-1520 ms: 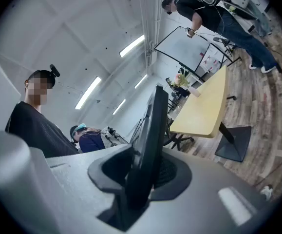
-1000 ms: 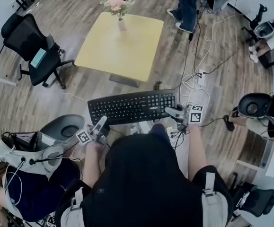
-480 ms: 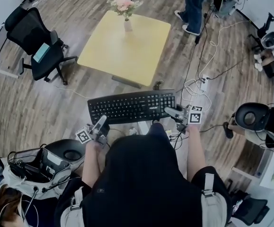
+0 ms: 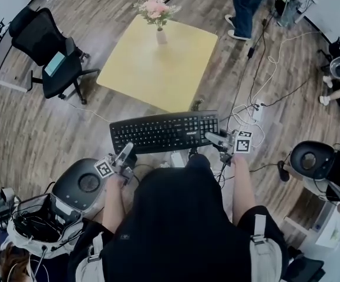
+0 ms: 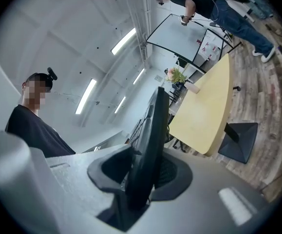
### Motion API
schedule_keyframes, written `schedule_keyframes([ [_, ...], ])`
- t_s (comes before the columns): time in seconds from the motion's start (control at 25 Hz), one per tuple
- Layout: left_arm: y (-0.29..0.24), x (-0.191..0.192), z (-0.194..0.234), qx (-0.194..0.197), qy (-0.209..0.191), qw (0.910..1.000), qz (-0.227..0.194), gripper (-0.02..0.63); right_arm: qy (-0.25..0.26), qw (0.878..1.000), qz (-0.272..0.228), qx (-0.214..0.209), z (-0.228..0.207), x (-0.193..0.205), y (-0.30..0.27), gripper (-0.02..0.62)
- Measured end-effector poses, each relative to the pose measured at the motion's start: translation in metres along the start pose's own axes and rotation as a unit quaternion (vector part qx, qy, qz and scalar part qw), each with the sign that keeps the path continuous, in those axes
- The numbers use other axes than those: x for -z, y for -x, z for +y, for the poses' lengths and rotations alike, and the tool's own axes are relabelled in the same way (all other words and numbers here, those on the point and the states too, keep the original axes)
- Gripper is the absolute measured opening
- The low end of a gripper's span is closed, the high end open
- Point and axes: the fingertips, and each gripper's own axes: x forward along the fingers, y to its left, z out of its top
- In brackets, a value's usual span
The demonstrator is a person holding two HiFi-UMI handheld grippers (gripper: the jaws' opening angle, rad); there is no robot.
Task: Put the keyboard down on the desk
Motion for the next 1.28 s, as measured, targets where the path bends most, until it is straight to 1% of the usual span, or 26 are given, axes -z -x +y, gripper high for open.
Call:
schedule_keyframes([
  [0.36,-0.049,-0.014,0.009,-0.012,-0.013,0.9995,-0.025,0.078,-0.009,1.0,0.019,-0.019,-0.035,-0.056,0.0,0.114],
  [0.6,-0.06,-0.007,0.015,-0.025,-0.015,0.9983,-0.05,0.078,-0.013,0.999,0.043,-0.031,-0.053,-0.073,0.002,0.114],
  [0.76,-0.064,0.002,0.016,-0.031,-0.02,0.997,-0.069,0.078,-0.02,0.997,0.056,-0.05,-0.06,-0.08,0.003,0.115],
  [0.84,-0.067,0.007,0.017,-0.036,-0.023,0.9962,-0.076,0.078,-0.017,0.996,0.065,-0.051,-0.067,-0.083,0.006,0.115],
  [1.12,-0.106,0.016,0.019,-0.054,-0.027,0.9932,-0.099,0.078,-0.025,0.994,0.081,-0.063,-0.095,-0.119,0.021,0.115],
  [1.28,-0.107,0.02,0.027,-0.056,-0.036,0.9919,-0.108,0.078,-0.026,0.993,0.085,-0.079,-0.105,-0.119,0.017,0.115],
])
